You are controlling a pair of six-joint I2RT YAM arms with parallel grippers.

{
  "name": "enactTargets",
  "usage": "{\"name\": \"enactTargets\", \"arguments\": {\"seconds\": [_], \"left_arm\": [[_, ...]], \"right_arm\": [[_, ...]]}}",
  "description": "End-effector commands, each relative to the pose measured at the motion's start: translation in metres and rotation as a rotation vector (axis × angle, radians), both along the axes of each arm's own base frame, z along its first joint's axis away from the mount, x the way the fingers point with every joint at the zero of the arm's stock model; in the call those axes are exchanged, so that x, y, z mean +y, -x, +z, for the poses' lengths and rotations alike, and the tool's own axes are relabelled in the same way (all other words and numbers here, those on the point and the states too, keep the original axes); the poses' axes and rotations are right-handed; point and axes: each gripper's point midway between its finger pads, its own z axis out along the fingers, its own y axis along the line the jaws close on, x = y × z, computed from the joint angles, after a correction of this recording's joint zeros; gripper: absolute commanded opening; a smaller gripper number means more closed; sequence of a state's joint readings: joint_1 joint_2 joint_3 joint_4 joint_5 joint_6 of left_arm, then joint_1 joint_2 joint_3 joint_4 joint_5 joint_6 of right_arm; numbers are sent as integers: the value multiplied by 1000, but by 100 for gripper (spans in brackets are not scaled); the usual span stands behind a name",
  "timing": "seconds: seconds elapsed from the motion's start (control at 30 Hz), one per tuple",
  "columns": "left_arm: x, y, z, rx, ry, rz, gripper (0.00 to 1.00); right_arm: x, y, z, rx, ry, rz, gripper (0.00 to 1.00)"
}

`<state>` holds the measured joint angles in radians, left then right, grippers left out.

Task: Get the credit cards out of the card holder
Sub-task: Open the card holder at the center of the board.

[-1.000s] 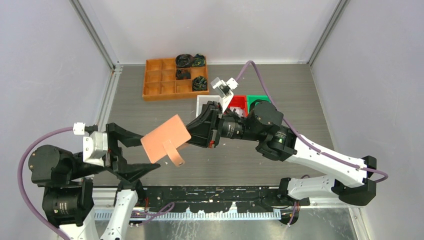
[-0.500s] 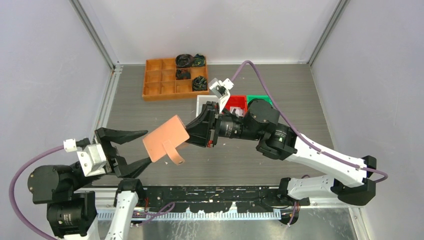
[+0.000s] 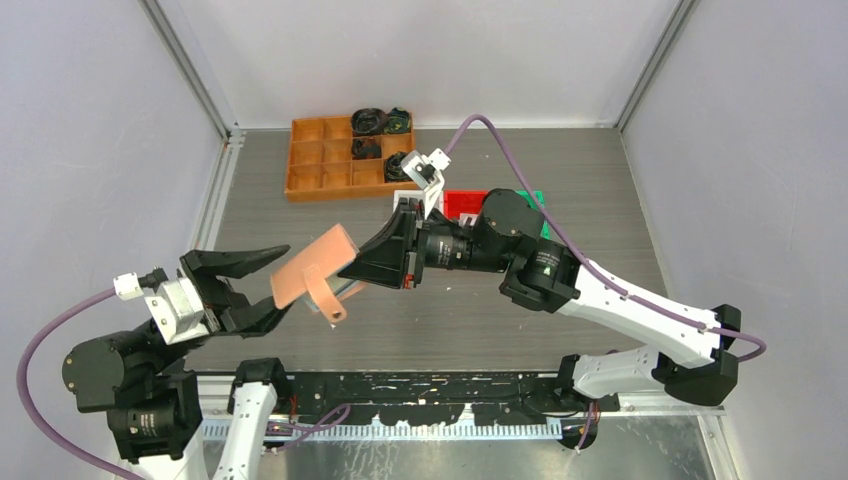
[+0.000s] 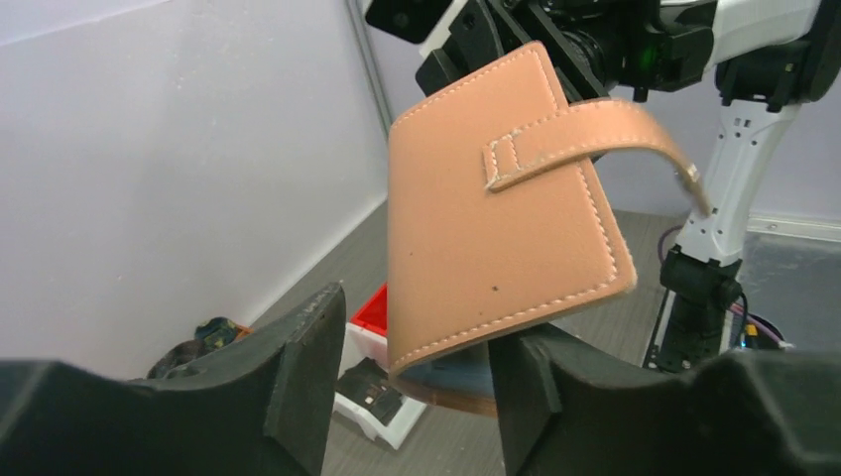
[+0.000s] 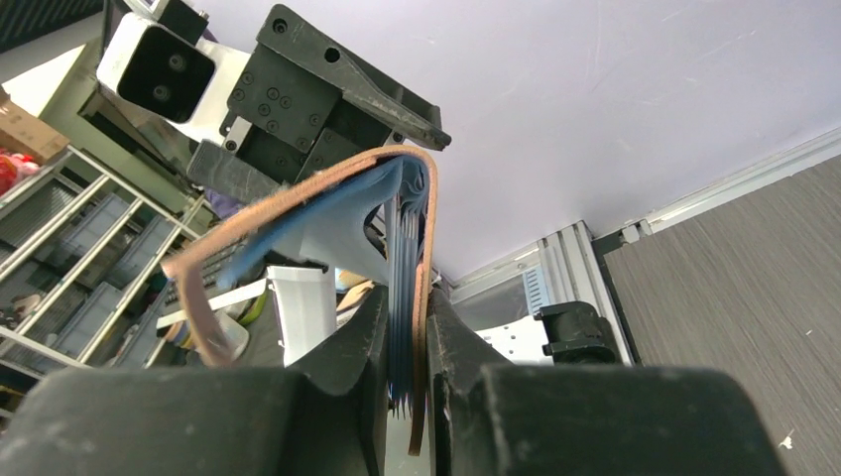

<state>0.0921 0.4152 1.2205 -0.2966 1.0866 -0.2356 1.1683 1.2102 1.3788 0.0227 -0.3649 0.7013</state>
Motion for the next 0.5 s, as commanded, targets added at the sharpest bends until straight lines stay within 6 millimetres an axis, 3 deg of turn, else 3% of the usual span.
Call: {"name": "enactTargets", "arguments": {"seconds": [0.0,0.1,0.4,0.47], "left_arm": [[13,-12,31,-30,143,109,49],[17,-16,39,12,226,123,38],[22,-28,34,165,360,142,4],[25,-34,33,224,405,154,0]], "right_arm": [[-5,15,33,-27,-95,67,1],[-3,13,32,-13,-98,66,1],[-5,11,42,18,-162,55,7],[-6,12,43,30,-181,59,29]]}}
